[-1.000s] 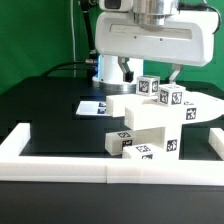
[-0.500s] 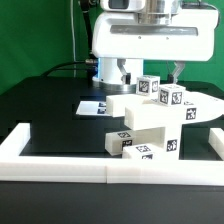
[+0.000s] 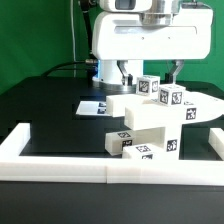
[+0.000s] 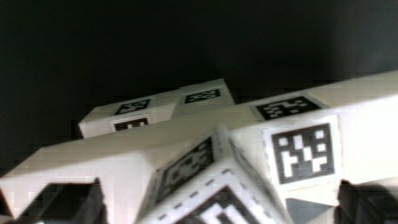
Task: Assemble chair
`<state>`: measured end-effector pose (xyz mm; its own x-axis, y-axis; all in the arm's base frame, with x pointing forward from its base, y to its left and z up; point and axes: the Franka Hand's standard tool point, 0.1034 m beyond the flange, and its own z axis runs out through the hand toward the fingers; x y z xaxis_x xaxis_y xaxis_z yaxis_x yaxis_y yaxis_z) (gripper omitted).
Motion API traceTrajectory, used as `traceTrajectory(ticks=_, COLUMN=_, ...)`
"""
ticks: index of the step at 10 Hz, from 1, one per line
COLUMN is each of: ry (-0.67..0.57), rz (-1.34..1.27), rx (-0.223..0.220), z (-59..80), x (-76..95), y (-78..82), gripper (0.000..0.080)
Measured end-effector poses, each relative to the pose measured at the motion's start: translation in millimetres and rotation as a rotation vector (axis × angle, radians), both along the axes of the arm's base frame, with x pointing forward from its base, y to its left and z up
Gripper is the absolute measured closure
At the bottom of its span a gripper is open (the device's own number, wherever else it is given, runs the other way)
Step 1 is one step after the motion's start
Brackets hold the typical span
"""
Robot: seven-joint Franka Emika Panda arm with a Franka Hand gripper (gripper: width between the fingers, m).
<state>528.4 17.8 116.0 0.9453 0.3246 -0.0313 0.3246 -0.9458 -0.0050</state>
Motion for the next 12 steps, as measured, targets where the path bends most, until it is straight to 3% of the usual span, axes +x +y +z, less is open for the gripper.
traceTrajectory(ticks=6, ry=0.002, rz=0.25, rx=0.007, z=-0.1, x=0.0, y=-0.9, gripper=0.0151)
traceTrajectory(ticks=7, ry=0.002, rz=0.247, rx=0.007, z=-0.3, x=-0.1, y=-0.9, gripper=0.0271)
traceTrajectory(ticks=8, ry=0.002, rz=0.246, rx=0.007, z=-0.3, x=-0.1, y=-1.0, gripper=0.0271)
traceTrajectory(ticks=10, ry=0.002, rz=0.246, rx=0.007, z=-0.3, x=-0.2, y=-1.2, gripper=0.0514)
traceTrajectory(ticks=12, ry=0.002, rz=0.221, rx=0.006, z=-0.4, x=-0.2, y=-1.2, gripper=0.0514)
